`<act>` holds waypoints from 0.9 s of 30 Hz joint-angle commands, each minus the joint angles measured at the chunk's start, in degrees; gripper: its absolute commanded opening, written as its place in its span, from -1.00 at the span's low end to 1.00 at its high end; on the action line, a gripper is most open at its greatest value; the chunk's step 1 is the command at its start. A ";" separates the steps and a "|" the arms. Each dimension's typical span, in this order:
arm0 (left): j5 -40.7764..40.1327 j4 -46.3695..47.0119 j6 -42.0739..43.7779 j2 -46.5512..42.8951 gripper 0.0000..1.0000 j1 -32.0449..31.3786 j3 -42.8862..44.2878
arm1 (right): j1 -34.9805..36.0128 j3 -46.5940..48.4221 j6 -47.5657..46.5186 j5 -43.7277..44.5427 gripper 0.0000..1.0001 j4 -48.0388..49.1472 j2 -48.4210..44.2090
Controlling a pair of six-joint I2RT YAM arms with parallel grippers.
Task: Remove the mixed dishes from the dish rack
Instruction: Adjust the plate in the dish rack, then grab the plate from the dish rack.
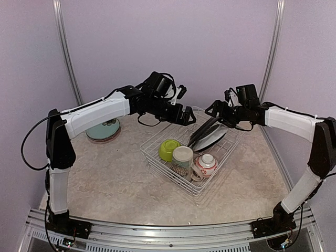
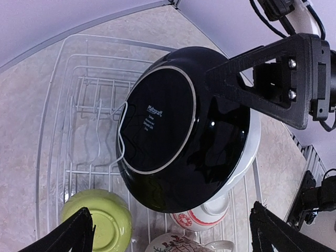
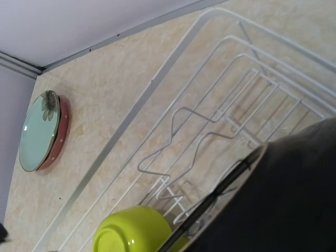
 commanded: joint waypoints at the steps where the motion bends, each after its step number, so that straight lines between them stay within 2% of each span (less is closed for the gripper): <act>1: 3.70 -1.79 -0.41 3.67 0.98 -1.22 3.94 | 0.72 1.28 0.85 -1.52 0.76 2.26 0.74; 4: -0.17 -3.29 -0.38 5.84 0.98 -2.58 6.85 | 0.69 1.24 0.85 -1.70 0.76 2.50 0.83; 11: -3.27 -4.79 2.22 9.82 0.98 -5.15 10.48 | 0.72 1.42 0.82 -2.50 0.76 3.22 1.23; 15: -9.34 -6.44 4.53 12.68 0.98 -6.84 13.33 | 0.81 1.83 0.81 -2.92 0.76 3.42 1.72; 21: -22.94 -7.26 8.96 16.45 0.72 -9.09 16.98 | 0.81 1.41 0.61 -2.82 0.77 3.36 1.13; 27: -27.59 -7.05 12.56 19.14 0.45 -9.81 19.11 | 0.79 1.58 0.16 -2.17 0.77 2.78 0.70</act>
